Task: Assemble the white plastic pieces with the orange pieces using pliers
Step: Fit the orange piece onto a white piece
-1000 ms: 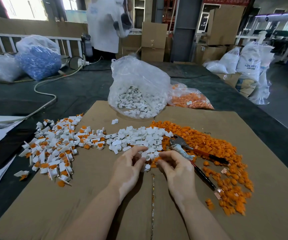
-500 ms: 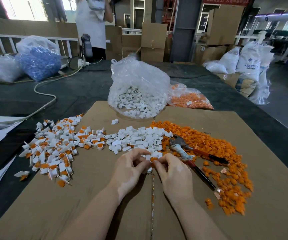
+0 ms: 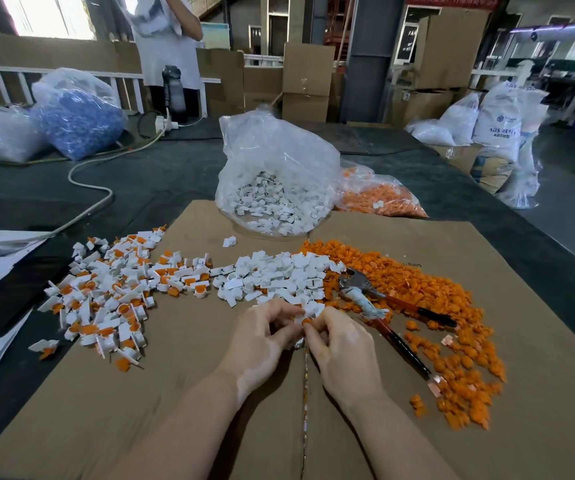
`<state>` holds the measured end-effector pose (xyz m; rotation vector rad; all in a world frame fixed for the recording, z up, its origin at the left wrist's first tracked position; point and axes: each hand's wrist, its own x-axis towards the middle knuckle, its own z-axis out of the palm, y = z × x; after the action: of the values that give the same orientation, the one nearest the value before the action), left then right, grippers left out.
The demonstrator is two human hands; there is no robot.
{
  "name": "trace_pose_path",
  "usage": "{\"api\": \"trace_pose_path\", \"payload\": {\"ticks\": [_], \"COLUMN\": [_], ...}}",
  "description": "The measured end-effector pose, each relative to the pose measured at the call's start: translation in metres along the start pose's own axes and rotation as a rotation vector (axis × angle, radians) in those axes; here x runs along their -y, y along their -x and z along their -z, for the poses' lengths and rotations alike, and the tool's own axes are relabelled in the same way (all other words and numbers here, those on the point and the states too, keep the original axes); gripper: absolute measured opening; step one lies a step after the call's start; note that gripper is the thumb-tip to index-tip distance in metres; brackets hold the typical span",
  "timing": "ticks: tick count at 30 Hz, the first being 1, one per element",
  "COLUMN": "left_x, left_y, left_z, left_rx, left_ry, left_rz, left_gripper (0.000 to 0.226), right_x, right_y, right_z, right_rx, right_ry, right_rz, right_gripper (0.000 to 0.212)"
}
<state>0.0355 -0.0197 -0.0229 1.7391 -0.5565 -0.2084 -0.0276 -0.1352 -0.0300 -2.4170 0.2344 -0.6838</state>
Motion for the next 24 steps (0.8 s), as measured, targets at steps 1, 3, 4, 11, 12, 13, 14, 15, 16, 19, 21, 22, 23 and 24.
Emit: {"api": "trace_pose_path", "payload": {"ticks": [1, 3, 4, 11, 12, 13, 14, 15, 16, 19, 21, 22, 23, 24], "left_x": [0.0001, 0.0004, 0.0008, 0.0057, 0.0062, 0.0065, 0.0065, 0.0063, 0.0061, 0.0061, 0.0065, 0.0066, 0.0067, 0.0067], "left_y": [0.0001, -0.0004, -0.0008, -0.0031, -0.0032, -0.0032, -0.003, -0.0029, -0.0029, -0.0031, -0.0032, -0.0032, -0.003, -0.0029], "left_z": [-0.0002, 0.0004, 0.0012, 0.0041, 0.0043, 0.0047, 0.005, 0.0053, 0.0054, 0.0044, 0.0037, 0.0036, 0.0037, 0.0039], "left_rx": [-0.002, -0.015, -0.025, -0.052, -0.05, -0.046, -0.043, -0.039, -0.037, -0.035, -0.035, -0.032, -0.027, -0.022], "left_ry": [-0.003, 0.02, 0.04, 0.102, 0.101, 0.096, 0.091, 0.087, 0.084, 0.095, 0.121, 0.131, 0.137, 0.138], "left_rz": [-0.003, 0.014, 0.025, 0.078, 0.081, 0.081, 0.078, 0.076, 0.075, 0.079, 0.092, 0.096, 0.098, 0.097], "left_gripper": [0.027, 0.026, 0.026, 0.023, 0.023, 0.023, 0.023, 0.023, 0.023, 0.024, 0.024, 0.024, 0.024, 0.023], "right_x": [-0.0004, -0.0015, -0.0022, -0.0064, -0.0062, -0.0058, -0.0056, -0.0056, -0.0056, -0.0046, -0.0038, -0.0035, -0.0031, -0.0028], "right_y": [0.0002, 0.0004, 0.0005, -0.0014, -0.0014, -0.0013, -0.0013, -0.0017, -0.0019, -0.0019, -0.0018, -0.0017, -0.0019, -0.0019], "right_z": [-0.0002, -0.0006, -0.0008, -0.0004, -0.0002, 0.0001, 0.0006, 0.001, 0.0015, 0.0025, 0.0026, 0.0027, 0.0029, 0.0032], "right_rx": [-0.006, -0.019, -0.023, -0.061, -0.054, -0.047, -0.041, -0.036, -0.031, -0.02, -0.023, -0.024, -0.022, -0.02], "right_ry": [-0.001, -0.018, -0.039, -0.317, -0.324, -0.319, -0.312, -0.306, -0.302, -0.302, -0.314, -0.318, -0.32, -0.317], "right_rz": [0.008, 0.014, 0.013, -0.07, -0.05, -0.027, -0.009, 0.002, 0.006, 0.007, 0.005, 0.003, 0.0, -0.002], "right_gripper": [0.025, 0.022, 0.02, 0.02, 0.024, 0.027, 0.029, 0.03, 0.029, 0.027, 0.026, 0.026, 0.026, 0.026]}}
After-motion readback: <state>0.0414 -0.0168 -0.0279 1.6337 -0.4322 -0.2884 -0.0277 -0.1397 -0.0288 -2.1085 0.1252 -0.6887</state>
